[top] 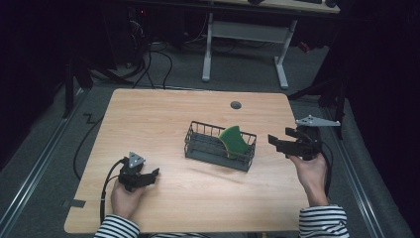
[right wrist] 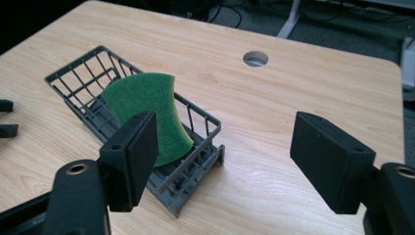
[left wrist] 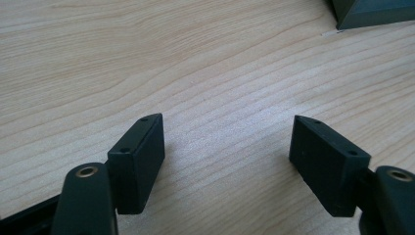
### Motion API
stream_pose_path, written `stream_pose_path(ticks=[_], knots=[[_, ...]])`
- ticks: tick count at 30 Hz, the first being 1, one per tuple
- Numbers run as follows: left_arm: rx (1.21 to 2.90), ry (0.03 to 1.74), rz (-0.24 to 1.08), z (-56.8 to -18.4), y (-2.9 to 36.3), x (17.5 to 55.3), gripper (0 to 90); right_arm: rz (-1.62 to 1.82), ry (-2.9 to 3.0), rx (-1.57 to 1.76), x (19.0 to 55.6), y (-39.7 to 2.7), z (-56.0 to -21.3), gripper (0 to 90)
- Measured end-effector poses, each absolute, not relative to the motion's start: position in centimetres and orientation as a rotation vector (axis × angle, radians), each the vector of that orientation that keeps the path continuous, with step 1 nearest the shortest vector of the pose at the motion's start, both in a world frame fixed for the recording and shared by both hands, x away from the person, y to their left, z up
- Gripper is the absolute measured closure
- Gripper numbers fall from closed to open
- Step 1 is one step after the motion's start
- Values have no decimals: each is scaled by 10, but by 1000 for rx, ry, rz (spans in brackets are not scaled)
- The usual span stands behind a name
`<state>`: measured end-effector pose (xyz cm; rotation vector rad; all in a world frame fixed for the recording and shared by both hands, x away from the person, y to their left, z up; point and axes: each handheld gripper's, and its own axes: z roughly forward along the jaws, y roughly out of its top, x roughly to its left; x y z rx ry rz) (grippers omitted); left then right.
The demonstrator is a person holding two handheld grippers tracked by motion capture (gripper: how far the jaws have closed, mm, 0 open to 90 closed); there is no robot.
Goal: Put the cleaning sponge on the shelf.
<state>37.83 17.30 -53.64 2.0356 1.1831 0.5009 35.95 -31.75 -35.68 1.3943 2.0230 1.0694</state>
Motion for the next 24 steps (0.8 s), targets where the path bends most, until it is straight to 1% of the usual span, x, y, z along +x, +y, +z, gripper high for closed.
stream_pose_path(ticks=[4,11,24], knots=[[2035,1183,500,-536,173,378,297,1089,1996,1395,349,-325,-355,273],[2040,1180,503,-536,173,378,292,1078,1959,1416,333,-339,-361,276],[2037,1181,499,-536,173,378,293,1121,1882,1470,308,-361,-382,308]])
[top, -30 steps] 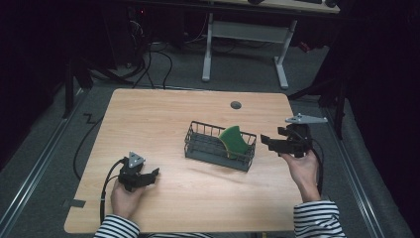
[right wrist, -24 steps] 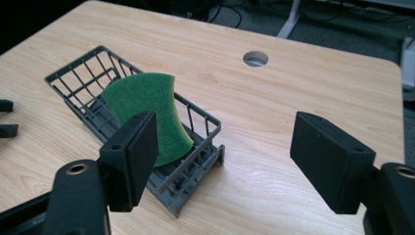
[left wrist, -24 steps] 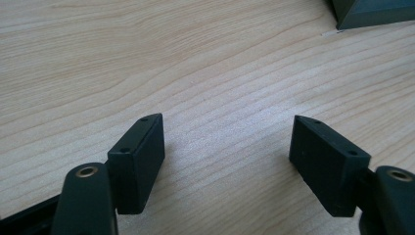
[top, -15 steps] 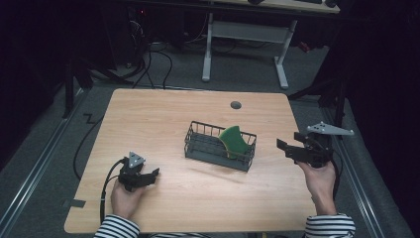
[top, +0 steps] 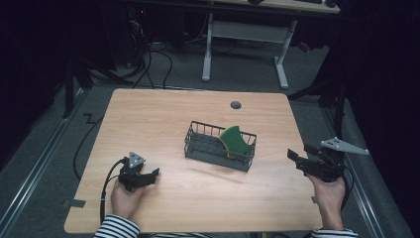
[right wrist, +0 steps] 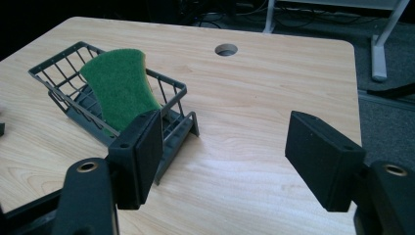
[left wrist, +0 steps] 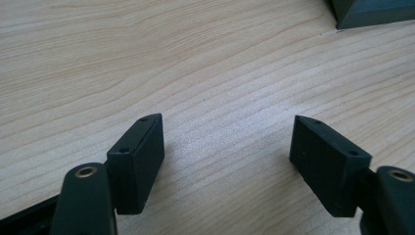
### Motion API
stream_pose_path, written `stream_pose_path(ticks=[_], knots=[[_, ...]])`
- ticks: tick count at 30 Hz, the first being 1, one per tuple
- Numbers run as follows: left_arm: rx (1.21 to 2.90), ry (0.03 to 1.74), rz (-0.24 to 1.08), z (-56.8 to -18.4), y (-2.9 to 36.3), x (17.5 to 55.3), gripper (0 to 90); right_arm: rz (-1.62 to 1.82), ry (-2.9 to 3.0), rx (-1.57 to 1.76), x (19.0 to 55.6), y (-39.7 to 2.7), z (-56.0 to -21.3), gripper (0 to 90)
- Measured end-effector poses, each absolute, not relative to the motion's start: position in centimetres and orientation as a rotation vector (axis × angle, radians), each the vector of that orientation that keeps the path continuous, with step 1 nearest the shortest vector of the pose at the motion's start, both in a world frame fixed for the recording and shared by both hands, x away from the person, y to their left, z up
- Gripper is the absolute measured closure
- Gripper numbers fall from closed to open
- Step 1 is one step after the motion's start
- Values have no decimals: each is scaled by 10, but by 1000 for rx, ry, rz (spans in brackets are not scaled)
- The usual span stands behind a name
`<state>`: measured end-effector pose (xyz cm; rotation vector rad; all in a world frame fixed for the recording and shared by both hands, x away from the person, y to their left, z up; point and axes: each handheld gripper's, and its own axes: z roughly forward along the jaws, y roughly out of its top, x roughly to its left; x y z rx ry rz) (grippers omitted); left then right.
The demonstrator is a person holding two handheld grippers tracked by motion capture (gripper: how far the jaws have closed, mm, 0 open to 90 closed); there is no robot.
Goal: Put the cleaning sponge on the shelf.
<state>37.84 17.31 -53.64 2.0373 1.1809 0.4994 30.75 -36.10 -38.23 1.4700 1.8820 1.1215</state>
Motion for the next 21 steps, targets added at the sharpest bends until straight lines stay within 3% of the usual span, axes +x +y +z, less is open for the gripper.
stream_pose_path(ticks=[21], knots=[[2041,1180,503,-536,173,378,292,1154,1899,1539,300,-359,-439,336]])
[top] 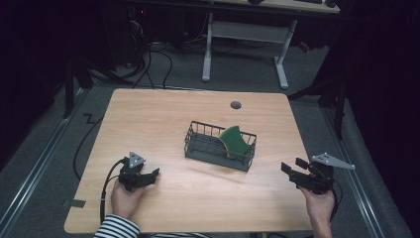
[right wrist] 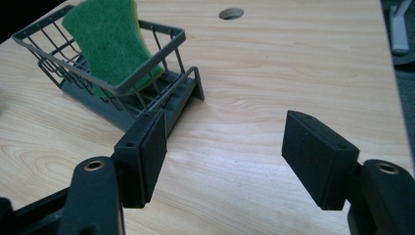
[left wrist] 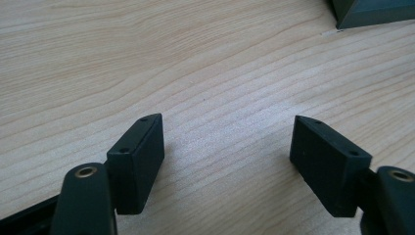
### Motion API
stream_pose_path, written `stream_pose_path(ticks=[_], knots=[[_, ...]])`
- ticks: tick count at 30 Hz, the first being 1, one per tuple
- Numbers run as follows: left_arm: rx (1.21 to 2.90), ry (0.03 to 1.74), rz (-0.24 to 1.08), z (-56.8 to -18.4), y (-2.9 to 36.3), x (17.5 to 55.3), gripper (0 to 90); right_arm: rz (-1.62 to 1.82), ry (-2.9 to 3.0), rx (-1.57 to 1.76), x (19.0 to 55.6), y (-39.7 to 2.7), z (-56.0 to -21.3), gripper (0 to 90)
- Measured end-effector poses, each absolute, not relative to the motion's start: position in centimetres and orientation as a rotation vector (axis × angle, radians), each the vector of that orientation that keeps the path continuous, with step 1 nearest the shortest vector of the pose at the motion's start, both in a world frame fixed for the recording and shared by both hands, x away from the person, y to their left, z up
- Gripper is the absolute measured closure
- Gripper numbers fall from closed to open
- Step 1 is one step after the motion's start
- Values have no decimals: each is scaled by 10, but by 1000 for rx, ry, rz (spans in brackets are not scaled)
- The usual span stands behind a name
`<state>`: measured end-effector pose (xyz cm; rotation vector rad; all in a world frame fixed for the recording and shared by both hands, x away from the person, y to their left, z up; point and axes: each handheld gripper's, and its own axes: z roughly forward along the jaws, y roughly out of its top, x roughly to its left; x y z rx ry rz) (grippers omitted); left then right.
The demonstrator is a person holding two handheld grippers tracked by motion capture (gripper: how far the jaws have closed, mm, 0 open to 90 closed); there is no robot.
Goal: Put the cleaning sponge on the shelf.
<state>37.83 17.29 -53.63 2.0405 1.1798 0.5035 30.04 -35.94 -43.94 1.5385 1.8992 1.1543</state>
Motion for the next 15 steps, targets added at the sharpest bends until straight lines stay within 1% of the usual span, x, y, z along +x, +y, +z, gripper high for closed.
stream_pose_path(ticks=[15], knots=[[2043,1180,505,-536,172,378,293,1133,1948,1583,314,-340,-481,347]])
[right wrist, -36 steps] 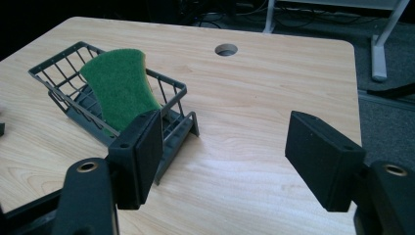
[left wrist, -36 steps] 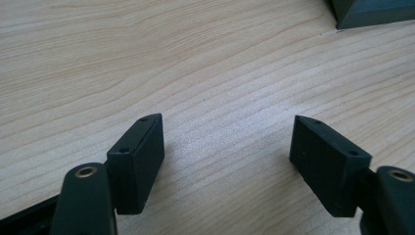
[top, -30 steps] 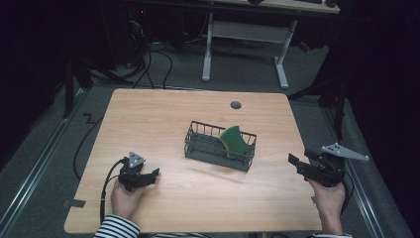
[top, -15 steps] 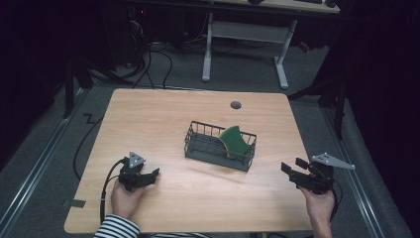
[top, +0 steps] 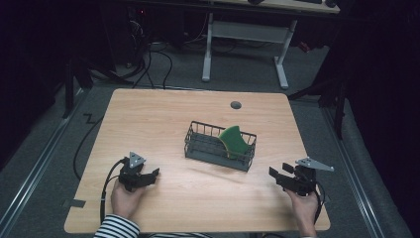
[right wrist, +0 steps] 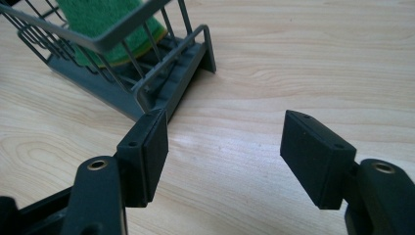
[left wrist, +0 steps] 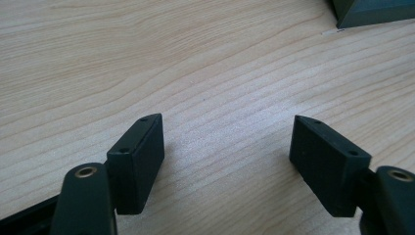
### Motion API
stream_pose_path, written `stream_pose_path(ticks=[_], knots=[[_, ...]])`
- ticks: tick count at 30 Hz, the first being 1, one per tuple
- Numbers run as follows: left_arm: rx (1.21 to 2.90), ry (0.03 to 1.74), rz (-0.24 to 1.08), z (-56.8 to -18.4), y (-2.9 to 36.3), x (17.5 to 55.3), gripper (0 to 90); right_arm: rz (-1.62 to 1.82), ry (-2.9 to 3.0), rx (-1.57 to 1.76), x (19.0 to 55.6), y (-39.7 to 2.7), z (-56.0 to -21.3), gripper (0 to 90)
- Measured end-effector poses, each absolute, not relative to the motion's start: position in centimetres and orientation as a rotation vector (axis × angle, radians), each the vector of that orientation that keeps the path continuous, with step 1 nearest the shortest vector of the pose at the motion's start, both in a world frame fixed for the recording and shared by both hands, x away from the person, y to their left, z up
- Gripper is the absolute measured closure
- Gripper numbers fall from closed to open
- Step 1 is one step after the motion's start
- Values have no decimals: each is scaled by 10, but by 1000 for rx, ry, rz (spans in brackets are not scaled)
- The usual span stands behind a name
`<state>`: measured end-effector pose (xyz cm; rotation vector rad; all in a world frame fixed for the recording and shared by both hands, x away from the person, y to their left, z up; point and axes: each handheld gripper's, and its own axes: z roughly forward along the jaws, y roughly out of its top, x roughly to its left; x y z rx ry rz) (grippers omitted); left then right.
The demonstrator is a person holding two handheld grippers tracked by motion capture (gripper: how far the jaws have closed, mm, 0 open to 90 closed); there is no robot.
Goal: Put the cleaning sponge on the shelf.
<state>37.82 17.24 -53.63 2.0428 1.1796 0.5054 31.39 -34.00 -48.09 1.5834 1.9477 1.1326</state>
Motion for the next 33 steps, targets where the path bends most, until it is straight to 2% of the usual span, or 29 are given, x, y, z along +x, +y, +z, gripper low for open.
stream_pose_path(ticks=[12,19,33], knots=[[2044,1182,508,-536,172,378,290,1037,1967,1587,323,-328,-512,348],[2043,1182,507,-536,172,378,290,847,1966,1555,329,-318,-530,307],[2039,1185,510,-537,171,378,288,826,1974,1542,331,-315,-531,277]])
